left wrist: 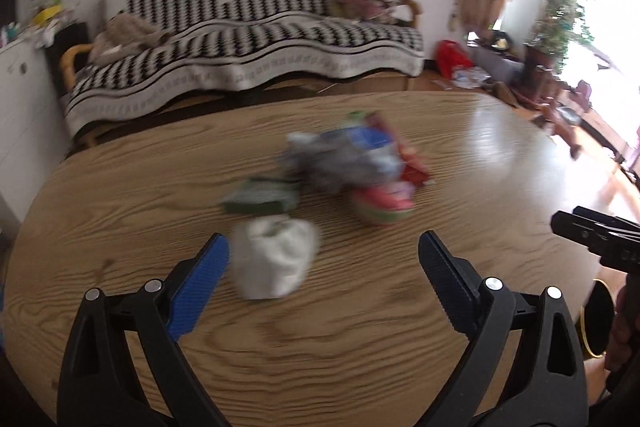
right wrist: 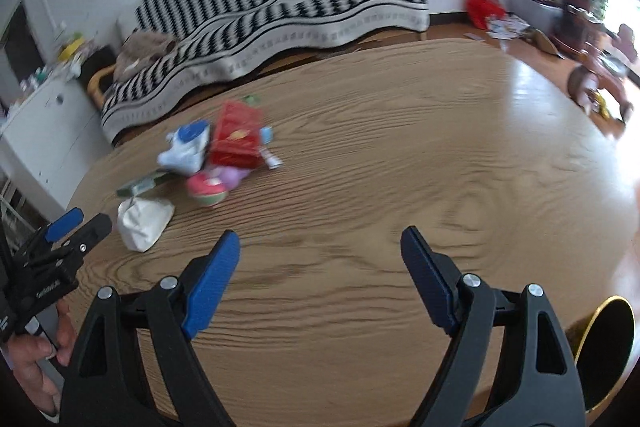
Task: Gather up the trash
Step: 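Return both open tools to the trash on the table, then grasp the white tissue with the left tool while the right tool grasps the pink toy figure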
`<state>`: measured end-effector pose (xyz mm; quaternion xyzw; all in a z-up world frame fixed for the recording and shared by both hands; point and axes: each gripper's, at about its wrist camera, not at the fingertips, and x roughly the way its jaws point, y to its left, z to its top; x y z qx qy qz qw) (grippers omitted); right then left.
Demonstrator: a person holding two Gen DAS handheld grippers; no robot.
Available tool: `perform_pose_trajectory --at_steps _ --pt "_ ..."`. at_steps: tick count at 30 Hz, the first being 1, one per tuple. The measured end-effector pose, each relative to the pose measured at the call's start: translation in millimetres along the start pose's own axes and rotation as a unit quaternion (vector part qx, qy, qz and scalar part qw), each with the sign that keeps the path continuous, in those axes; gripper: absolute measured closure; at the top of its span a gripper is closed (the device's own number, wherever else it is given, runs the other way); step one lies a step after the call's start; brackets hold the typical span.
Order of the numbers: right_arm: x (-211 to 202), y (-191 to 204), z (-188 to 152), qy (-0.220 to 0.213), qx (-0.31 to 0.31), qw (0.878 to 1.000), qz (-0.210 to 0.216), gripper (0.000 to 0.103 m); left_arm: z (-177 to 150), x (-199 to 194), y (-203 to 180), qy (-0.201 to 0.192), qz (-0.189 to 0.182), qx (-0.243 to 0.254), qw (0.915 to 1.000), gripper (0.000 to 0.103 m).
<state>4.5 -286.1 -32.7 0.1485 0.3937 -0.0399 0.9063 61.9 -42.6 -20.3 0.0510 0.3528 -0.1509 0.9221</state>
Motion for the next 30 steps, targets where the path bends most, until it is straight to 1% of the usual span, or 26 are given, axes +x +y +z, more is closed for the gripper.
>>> perform_pose_trajectory --at_steps 3,7,9,11,16,17,18,19,21,23,30 --pt "17.5 22.6 0.9 0.011 -0.014 1.000 0.010 0.023 -4.2 15.2 14.8 0.014 0.013 -0.003 0.9998 0.010" --pt "33.1 38.6 -0.4 0.023 -0.024 0.999 0.019 0.023 -9.5 37.7 24.3 0.029 0.022 -0.004 0.9993 0.010" --pt "41.5 44.5 -0.3 0.029 -0.029 0.999 0.025 0.023 -13.3 47.2 27.4 0.038 0.020 -0.013 0.9990 0.010" --pt "48.3 49.8 -0.2 0.033 -0.035 0.999 0.025 0.023 -8.5 62.6 29.1 0.048 0.018 -0.018 0.9985 0.010" --pt "66.9 60.8 3.7 0.040 -0.037 0.998 0.033 0.023 -5.2 81.1 26.5 0.054 0.018 -0.017 0.9982 0.011" --pt "70.6 62.7 4.6 0.043 -0.036 0.998 0.035 0.023 -4.1 83.3 27.2 0.055 0.011 -0.018 0.9983 0.018" --pt "73.2 64.2 5.3 0.043 -0.034 0.998 0.038 0.023 -4.3 84.1 28.0 0.058 0.005 -0.019 0.9982 0.029" --pt "77.4 66.5 6.5 0.045 -0.033 0.998 0.038 0.023 -4.4 84.5 27.2 0.064 0.002 -0.018 0.9978 0.043" --pt "84.9 70.5 8.3 0.045 -0.031 0.998 0.040 0.023 -4.1 81.6 27.4 0.068 0.003 -0.013 0.9976 0.045" --pt "93.5 74.0 9.7 0.051 -0.027 0.997 0.045 0.023 -5.0 74.1 27.8 0.069 -0.007 -0.010 0.9975 0.045" --pt "125.7 96.8 18.9 0.059 -0.027 0.997 0.049 0.023 -11.1 29.6 31.0 0.068 -0.010 0.004 0.9976 0.045"
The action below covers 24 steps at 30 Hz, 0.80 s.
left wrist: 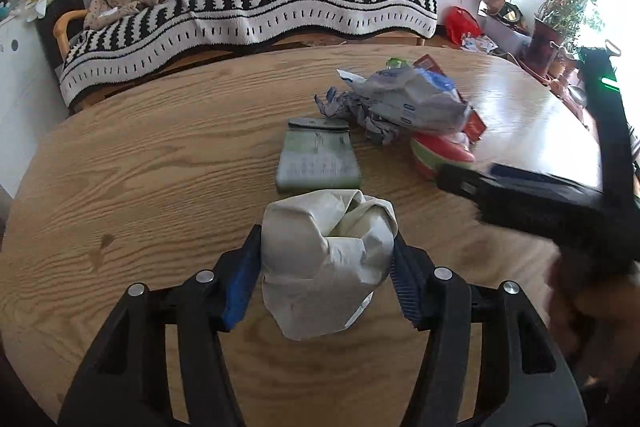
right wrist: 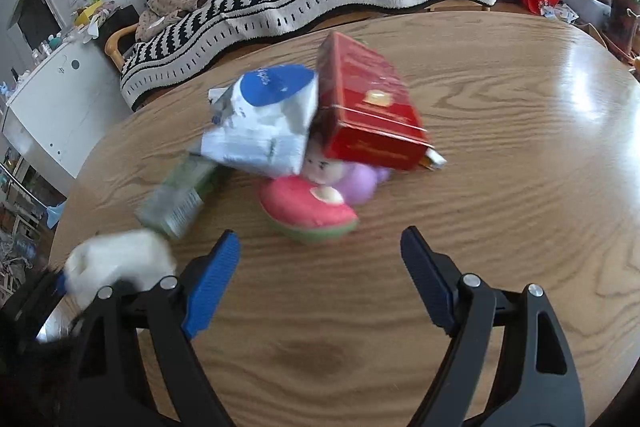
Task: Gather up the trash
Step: 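Grasp the white tissue with the left tool while the right tool grasps the pink toy figure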
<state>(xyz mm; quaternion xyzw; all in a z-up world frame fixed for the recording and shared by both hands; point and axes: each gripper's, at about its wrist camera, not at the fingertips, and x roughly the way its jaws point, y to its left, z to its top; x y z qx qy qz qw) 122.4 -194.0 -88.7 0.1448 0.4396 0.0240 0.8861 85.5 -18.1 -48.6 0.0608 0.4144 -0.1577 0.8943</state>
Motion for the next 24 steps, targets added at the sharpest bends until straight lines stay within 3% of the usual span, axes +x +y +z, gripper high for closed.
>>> perform_pose_trajectory --at_steps 7,8,9,11,19,24 --pt "22.9 9.9 19.1 -0.009 -0.003 1.000 -0.013 0.025 -4.1 -15.8 16.3 0.001 0.003 -0.026 0.9996 0.045" --pt "25.8 11.5 20.5 -0.007 -0.008 1.000 -0.020 0.030 -3.1 -16.0 17.1 0.000 0.004 -0.027 0.9996 0.045" --pt "27.7 12.1 21.4 -0.005 -0.017 0.999 -0.027 0.042 -1.4 -16.2 17.6 -0.002 0.007 -0.027 0.9996 0.045" --pt "26.3 12.5 20.0 -0.008 -0.024 0.999 -0.024 0.046 0.4 -15.5 17.6 -0.004 0.009 -0.028 0.9996 0.045" --pt "-18.8 11.4 -6.6 0.014 -0.076 0.997 -0.012 0.051 10.6 -19.6 -6.8 -0.016 0.001 -0.014 0.9998 0.045" --pt "-66.1 -8.1 -29.4 0.001 -0.091 0.996 -0.018 0.051 18.2 -25.3 -39.0 -0.026 -0.021 0.000 0.9994 0.045"
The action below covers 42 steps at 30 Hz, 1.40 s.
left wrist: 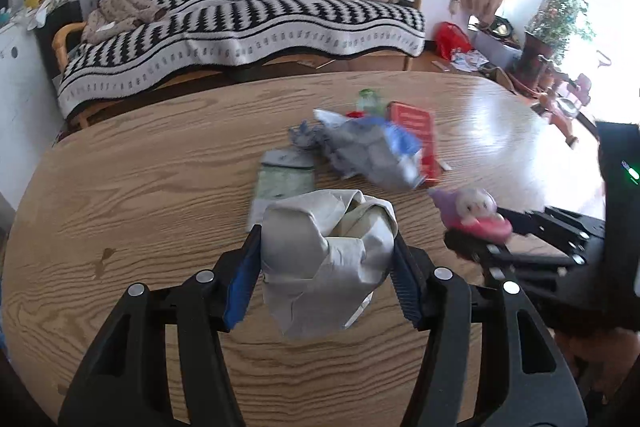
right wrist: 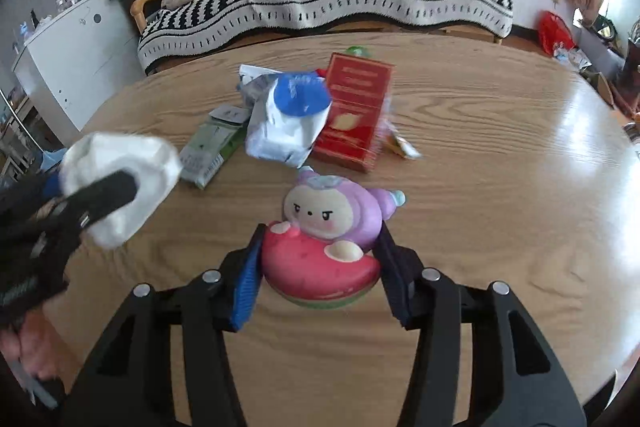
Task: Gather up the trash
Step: 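Grasp the white tissue with the left tool while the right tool grasps the pink toy figure, then carry the tissue and toy figure over the black bin and open both tools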
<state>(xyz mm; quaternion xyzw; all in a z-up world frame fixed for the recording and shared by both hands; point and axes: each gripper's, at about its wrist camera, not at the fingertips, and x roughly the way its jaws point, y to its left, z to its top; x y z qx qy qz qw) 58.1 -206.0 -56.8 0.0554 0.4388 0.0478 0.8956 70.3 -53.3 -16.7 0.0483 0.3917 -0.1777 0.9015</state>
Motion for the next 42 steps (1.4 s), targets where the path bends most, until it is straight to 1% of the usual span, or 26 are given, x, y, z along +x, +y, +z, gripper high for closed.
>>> perform_pose_trajectory --at_steps 5,8,14,20,22,26,29,32,33,35,39,42 --pt "-45.8 -31.5 -23.6 -0.020 0.011 1.000 -0.015 0.051 2.7 -1.1 -42.1 -0.003 -0.026 0.021 0.9994 0.045" --pt "-72.2 -58.9 -38.9 -0.033 0.026 0.999 -0.029 0.051 3.5 -3.5 -70.4 -0.008 -0.042 0.035 0.9985 0.045" --pt "-110.3 -108.5 -62.0 -0.047 0.058 0.996 -0.058 0.051 2.9 -1.9 -125.0 -0.007 -0.071 0.056 0.9958 0.045" --pt "-154.8 -173.9 -91.0 -0.064 0.107 0.988 -0.095 0.051 4.2 6.9 -184.4 -0.002 -0.106 0.073 0.9917 0.045" --pt "-168.4 -193.9 -102.6 -0.070 0.124 0.984 -0.106 0.051 4.0 11.0 -210.3 0.000 -0.123 0.079 0.9892 0.045" --pt "-202.0 -240.9 -135.2 -0.080 0.166 0.973 -0.138 0.051 -1.9 17.3 -263.7 0.003 -0.159 0.099 0.9823 0.045" --pt "-224.3 -273.4 -161.0 -0.083 0.196 0.964 -0.161 0.051 -10.0 19.0 -304.1 0.005 -0.191 0.115 0.9748 0.045" --pt "-245.7 -308.4 -193.2 -0.083 0.231 0.951 -0.188 0.051 -20.9 20.0 -345.0 0.008 -0.224 0.132 0.9656 0.045" --pt "-254.2 -322.8 -209.0 -0.082 0.246 0.945 -0.201 0.051 -26.5 20.6 -361.2 0.011 -0.238 0.140 0.9611 0.045" --pt "-264.9 -340.4 -229.3 -0.079 0.267 0.935 -0.218 0.051 -37.2 21.6 -385.5 0.016 -0.255 0.157 0.9540 0.045" --pt "-287.6 -377.9 -274.8 -0.074 0.315 0.914 -0.245 0.051 -61.1 26.8 -432.2 0.033 -0.280 0.187 0.9409 0.045" --pt "-293.0 -396.1 -299.0 -0.064 0.341 0.903 -0.253 0.051 -78.3 32.6 -458.9 0.046 -0.291 0.208 0.9325 0.045"
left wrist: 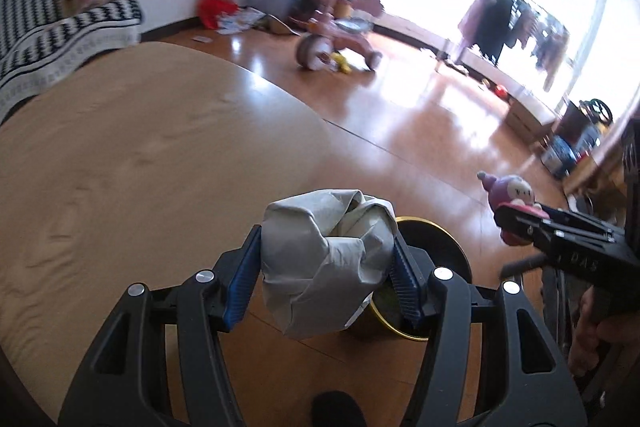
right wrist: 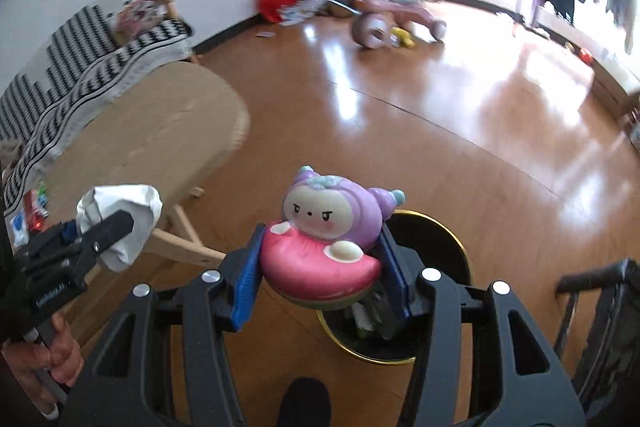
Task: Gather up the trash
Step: 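Carry the tissue and toy figure over the black bin and open both tools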
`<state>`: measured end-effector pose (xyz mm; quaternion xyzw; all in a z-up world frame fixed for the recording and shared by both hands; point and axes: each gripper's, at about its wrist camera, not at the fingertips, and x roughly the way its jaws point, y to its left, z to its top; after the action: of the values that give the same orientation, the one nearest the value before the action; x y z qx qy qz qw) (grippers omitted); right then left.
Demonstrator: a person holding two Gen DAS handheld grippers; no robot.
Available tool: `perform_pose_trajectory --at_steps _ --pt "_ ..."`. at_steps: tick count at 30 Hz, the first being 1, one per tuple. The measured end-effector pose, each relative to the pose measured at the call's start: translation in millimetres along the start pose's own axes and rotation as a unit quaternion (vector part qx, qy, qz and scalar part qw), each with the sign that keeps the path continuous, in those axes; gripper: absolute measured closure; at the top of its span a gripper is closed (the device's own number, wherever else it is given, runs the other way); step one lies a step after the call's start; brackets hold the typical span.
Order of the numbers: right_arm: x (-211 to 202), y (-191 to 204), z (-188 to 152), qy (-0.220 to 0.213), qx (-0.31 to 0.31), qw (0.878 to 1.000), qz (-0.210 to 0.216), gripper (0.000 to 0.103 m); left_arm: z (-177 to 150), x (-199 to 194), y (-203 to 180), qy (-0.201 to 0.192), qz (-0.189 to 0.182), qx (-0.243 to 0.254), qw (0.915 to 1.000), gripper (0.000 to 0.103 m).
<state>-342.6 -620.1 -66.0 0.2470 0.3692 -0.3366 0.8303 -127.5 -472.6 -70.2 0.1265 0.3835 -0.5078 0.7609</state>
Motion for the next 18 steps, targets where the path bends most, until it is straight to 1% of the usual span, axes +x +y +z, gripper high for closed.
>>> perform_pose_trajectory --at_steps 5,11,18 --pt "20.3 -39.7 -12.0 0.039 0.029 0.999 -0.019 0.051 -7.1 27.8 -24.6 0.022 -0.015 0.023 0.9994 0.045" --pt "42.7 -67.1 -22.8 0.082 0.057 0.995 -0.022 0.050 -12.2 52.4 -41.6 0.039 -0.024 0.036 0.9983 0.045" --pt "50.0 -73.8 -19.5 0.088 0.069 0.994 -0.021 0.050 -12.9 66.5 -48.6 0.048 -0.030 0.041 0.9976 0.045"
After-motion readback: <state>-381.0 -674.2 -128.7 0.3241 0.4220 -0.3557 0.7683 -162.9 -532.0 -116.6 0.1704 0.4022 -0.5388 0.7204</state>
